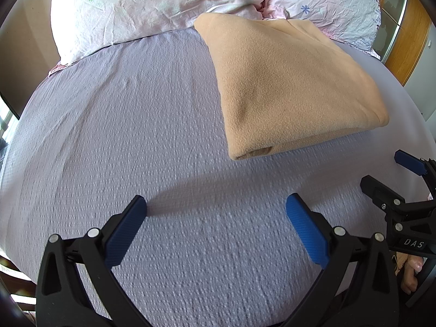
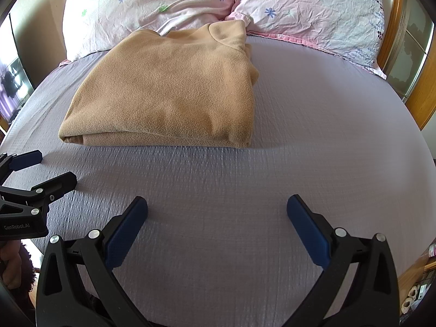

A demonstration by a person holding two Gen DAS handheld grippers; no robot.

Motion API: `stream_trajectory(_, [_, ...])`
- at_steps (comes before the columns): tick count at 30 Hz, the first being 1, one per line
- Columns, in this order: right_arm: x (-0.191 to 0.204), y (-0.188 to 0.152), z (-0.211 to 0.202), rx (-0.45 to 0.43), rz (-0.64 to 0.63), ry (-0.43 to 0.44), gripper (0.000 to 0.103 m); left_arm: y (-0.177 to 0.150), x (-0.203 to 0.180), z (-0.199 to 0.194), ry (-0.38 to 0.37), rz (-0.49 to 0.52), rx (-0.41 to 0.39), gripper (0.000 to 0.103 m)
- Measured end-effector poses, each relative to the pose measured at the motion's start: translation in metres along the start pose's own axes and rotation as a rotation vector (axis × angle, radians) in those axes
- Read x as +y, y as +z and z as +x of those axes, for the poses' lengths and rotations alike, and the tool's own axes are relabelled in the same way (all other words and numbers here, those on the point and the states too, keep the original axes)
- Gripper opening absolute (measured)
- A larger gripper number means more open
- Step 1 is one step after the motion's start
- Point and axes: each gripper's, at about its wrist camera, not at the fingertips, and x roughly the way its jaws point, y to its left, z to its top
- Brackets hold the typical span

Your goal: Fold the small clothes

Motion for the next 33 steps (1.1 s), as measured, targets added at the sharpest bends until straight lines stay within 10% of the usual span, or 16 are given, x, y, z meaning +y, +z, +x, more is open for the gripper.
stream_trajectory(33, [-0.0011, 0.0003, -0.0003, 0.0, -0.007, 0.005, 0.102, 0.0004, 0.0025, 0.0007, 0.002, -0.004, -0.003, 0.101])
